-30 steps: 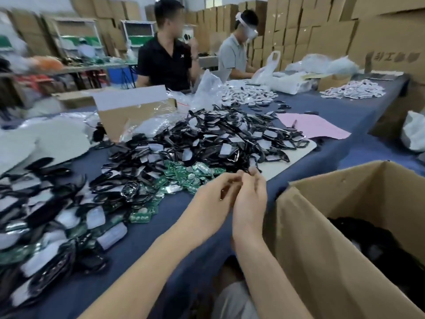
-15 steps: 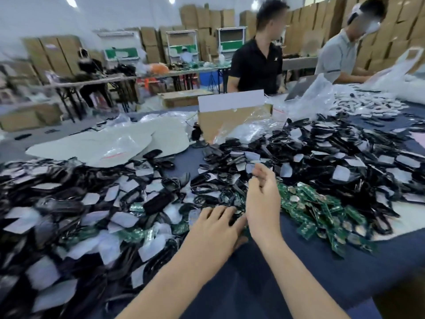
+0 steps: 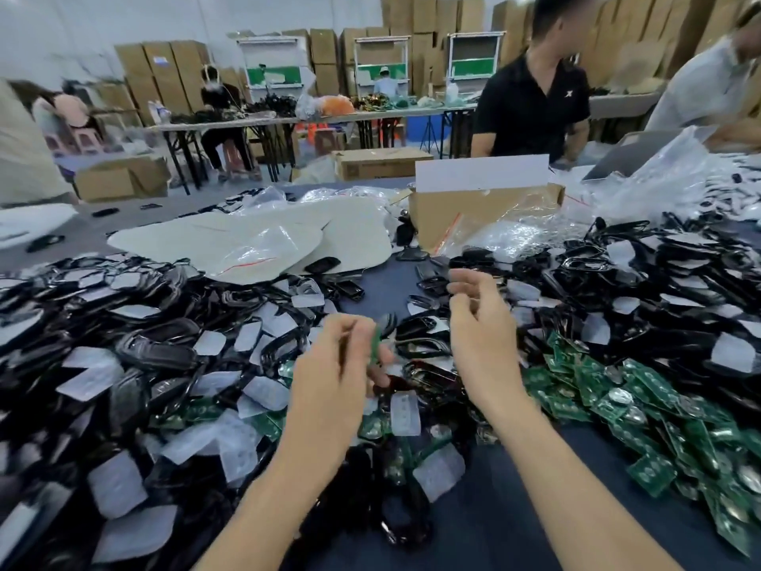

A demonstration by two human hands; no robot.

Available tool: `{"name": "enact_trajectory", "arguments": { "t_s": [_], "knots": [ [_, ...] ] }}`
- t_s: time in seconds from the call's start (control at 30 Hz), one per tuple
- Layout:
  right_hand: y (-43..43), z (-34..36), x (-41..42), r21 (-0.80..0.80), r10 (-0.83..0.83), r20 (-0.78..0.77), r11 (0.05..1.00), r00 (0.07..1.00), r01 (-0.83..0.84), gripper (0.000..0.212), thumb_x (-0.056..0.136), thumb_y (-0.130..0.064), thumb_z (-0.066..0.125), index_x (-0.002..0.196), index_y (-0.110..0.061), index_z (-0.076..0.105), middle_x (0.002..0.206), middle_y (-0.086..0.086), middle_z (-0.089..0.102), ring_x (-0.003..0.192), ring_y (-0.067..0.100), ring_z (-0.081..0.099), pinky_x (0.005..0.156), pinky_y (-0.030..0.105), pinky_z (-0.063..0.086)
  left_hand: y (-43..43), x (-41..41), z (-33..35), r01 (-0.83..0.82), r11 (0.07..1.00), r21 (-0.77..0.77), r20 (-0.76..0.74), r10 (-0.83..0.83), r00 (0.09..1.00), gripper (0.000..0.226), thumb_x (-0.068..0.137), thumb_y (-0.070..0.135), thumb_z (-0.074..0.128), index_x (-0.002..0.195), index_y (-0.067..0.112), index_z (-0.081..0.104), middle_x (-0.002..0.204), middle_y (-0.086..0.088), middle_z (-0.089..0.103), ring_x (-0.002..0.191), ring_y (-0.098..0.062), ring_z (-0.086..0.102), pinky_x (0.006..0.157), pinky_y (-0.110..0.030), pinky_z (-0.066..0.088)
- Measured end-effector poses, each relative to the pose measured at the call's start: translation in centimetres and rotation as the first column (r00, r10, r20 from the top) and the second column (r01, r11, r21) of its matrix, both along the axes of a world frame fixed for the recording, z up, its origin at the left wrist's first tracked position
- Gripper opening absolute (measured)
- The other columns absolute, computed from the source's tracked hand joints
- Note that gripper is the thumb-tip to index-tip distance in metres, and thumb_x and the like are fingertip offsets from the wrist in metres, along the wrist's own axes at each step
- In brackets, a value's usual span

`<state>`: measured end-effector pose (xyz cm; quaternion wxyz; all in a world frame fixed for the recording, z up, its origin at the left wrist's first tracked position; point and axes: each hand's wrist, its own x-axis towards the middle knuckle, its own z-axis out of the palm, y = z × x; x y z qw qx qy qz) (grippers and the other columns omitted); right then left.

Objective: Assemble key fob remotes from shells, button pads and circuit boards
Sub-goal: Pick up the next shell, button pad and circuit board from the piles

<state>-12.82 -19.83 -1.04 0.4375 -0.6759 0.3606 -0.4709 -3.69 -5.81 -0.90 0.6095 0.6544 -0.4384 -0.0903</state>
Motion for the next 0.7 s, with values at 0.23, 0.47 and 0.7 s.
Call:
{"name": "enact_trajectory", "arguments": {
  "t_s": [0.23,0.47,0.7],
  "knots": [
    [1.7,-2.6,5.6,-0.174,0.058,-0.747,0.944,0.662,-0.280,0.051,0.105,-0.053,0.034,0.145,-0.024,0.047,0.157,0.009,0.035,0.149,0.026,0.020,0.123,0.046,0.015,1.1,6.2,-1.4,-0.320,0.941,-0.109,-0.294,0.277,0.915,0.020,0.107,0.014,0.043,0.109,0.025,0.059,0.080,0.003,0.058,0.059,-0.003,0.055,0.053,-0.017,0.048],
    [1.4,-4.1,5.6,-0.273,0.015,-0.722,0.913,0.692,-0.304,0.045,0.104,-0.048,0.040,0.140,-0.025,0.054,0.158,0.007,0.034,0.151,0.027,0.017,0.122,0.049,0.014,0.5,5.9,-2.5,-0.312,0.946,-0.092,-0.240,0.283,0.929,0.023,0.104,0.014,0.048,0.106,0.036,0.055,0.084,0.015,0.068,0.070,-0.003,0.061,0.067,-0.018,0.052],
    [1.9,-3.1,4.8,-0.276,0.077,-0.428,0.938,0.900,-0.212,0.033,0.105,-0.032,0.048,0.127,-0.014,0.066,0.142,-0.002,0.054,0.139,0.019,0.043,0.115,0.036,0.036,0.9,5.8,-2.2,-0.296,0.951,-0.085,-0.156,0.281,0.947,0.028,0.101,0.023,0.055,0.092,0.049,0.062,0.084,0.004,0.069,0.073,-0.014,0.064,0.067,-0.025,0.054]
  ]
}}
